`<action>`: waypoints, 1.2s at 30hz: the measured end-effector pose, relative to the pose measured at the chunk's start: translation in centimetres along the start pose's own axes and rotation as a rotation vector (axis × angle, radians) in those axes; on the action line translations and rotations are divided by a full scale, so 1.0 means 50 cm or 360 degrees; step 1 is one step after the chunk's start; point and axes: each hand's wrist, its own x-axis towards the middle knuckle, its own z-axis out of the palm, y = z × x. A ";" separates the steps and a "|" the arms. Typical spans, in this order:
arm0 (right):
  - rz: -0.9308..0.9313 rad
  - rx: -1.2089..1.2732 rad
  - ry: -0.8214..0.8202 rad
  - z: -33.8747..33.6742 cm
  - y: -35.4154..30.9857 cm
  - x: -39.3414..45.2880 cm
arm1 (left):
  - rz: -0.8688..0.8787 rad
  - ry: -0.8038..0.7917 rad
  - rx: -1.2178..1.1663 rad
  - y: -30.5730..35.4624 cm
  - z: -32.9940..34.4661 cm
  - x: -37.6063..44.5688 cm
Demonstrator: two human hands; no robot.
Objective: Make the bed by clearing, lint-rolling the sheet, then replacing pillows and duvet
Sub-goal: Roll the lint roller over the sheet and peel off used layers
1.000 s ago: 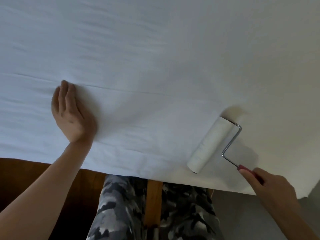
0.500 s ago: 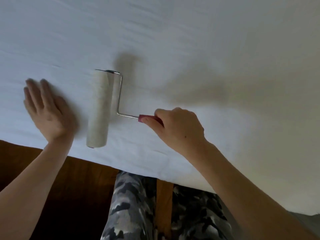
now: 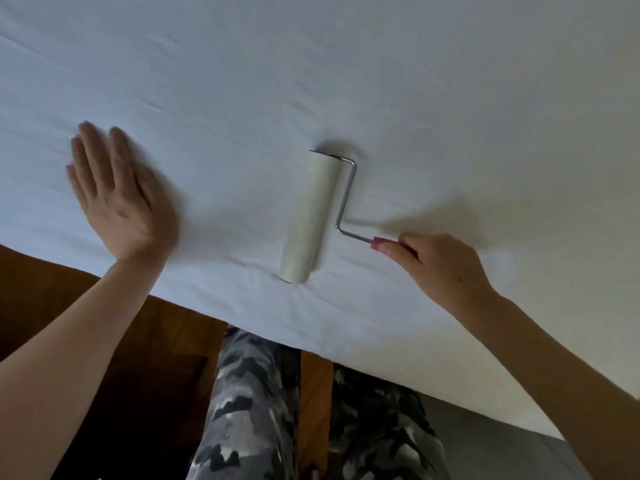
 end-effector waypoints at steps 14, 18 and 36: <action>0.0804 -0.0122 -0.0125 -0.100 0.391 -0.265 | 0.0052 -0.0027 -0.0204 -0.029 0.032 0.006; 0.0904 -0.0029 -0.0057 -0.104 0.411 -0.300 | 0.0321 -0.0048 -0.0287 0.069 0.004 -0.039; -0.0156 -0.0075 0.0388 -0.045 0.067 -0.022 | 0.0153 -0.0111 -0.0213 0.276 0.029 -0.120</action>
